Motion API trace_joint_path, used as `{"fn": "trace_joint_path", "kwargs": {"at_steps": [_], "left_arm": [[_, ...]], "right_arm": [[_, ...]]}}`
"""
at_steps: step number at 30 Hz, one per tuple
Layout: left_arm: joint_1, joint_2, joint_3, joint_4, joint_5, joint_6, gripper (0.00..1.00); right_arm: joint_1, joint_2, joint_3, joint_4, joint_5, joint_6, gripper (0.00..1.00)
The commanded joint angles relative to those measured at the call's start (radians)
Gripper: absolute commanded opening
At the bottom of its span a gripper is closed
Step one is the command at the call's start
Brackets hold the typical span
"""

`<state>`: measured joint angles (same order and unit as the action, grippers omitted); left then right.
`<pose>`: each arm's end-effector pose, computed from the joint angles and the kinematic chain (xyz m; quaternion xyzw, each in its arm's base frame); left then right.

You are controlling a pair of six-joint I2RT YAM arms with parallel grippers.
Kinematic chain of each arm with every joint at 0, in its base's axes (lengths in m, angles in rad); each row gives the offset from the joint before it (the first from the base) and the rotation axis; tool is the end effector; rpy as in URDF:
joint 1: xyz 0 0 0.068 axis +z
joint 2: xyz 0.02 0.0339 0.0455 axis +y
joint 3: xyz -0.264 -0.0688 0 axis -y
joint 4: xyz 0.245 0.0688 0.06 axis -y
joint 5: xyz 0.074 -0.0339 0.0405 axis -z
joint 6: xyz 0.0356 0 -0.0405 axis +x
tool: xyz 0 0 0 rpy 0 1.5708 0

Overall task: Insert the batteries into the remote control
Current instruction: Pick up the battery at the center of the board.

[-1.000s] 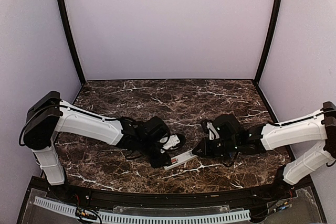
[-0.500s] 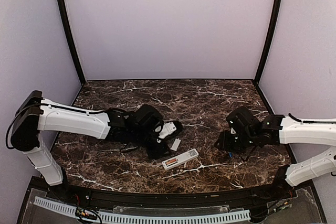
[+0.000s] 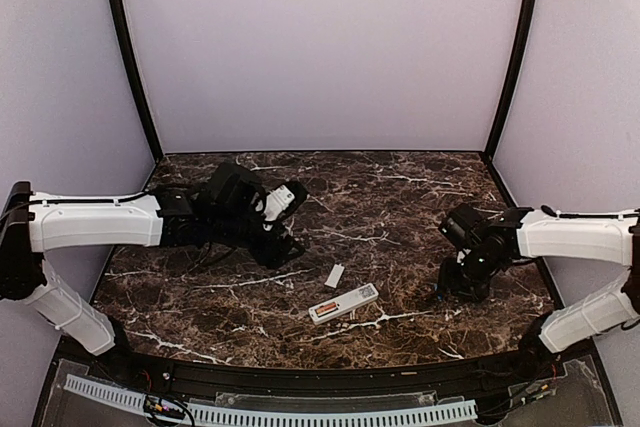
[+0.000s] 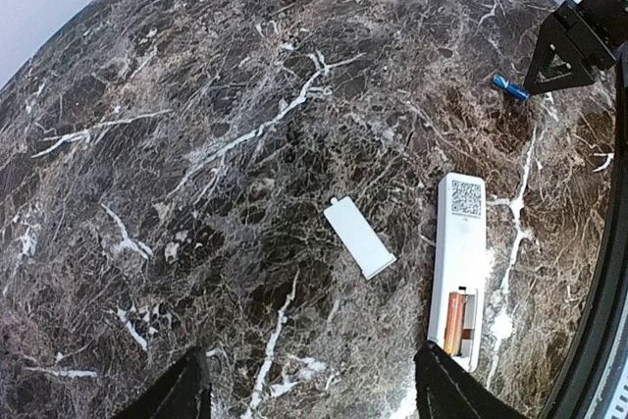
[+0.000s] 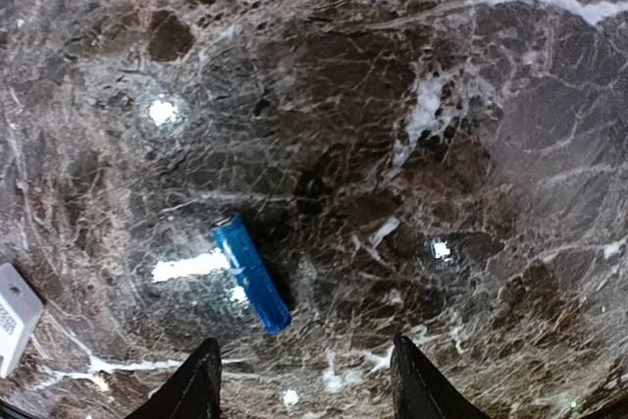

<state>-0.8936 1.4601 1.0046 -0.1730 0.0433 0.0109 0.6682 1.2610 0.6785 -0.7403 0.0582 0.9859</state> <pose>0.2030 -0.2549 0.2576 0.3981 0.7970 -0.2113 0.4021 0.1614 0.1248 0.1741 0.1605 0.9788 0.0714 0.1049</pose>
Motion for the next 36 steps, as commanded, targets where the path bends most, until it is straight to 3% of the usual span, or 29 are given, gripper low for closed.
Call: {"fn": "trace_joint_path", "kwargs": {"at_steps": [1, 11, 20, 24, 31, 36], "left_arm": [[0.021, -0.021, -0.037, 0.013, -0.001, 0.009, 0.70], [0.024, -0.047, -0.049, 0.022, -0.014, 0.035, 0.72], [0.029, -0.048, -0.042, 0.011, -0.028, 0.050, 0.73], [0.042, -0.049, -0.041, 0.009, -0.024, 0.050, 0.74], [0.061, -0.042, -0.037, 0.007, -0.025, 0.048, 0.75], [0.072, -0.039, -0.036, 0.009, -0.017, 0.042, 0.75]], "right_arm": [[-0.038, 0.082, 0.048, -0.032, -0.048, -0.072, 0.54], [-0.041, 0.227, 0.123, -0.013, -0.104, -0.156, 0.34], [-0.041, 0.284, 0.154, -0.024, -0.130, -0.190, 0.28], [-0.041, 0.317, 0.174, -0.035, -0.147, -0.219, 0.20], [-0.041, 0.337, 0.192, -0.045, -0.178, -0.259, 0.04], [-0.042, 0.299, 0.217, -0.064, -0.155, -0.269, 0.00]]}}
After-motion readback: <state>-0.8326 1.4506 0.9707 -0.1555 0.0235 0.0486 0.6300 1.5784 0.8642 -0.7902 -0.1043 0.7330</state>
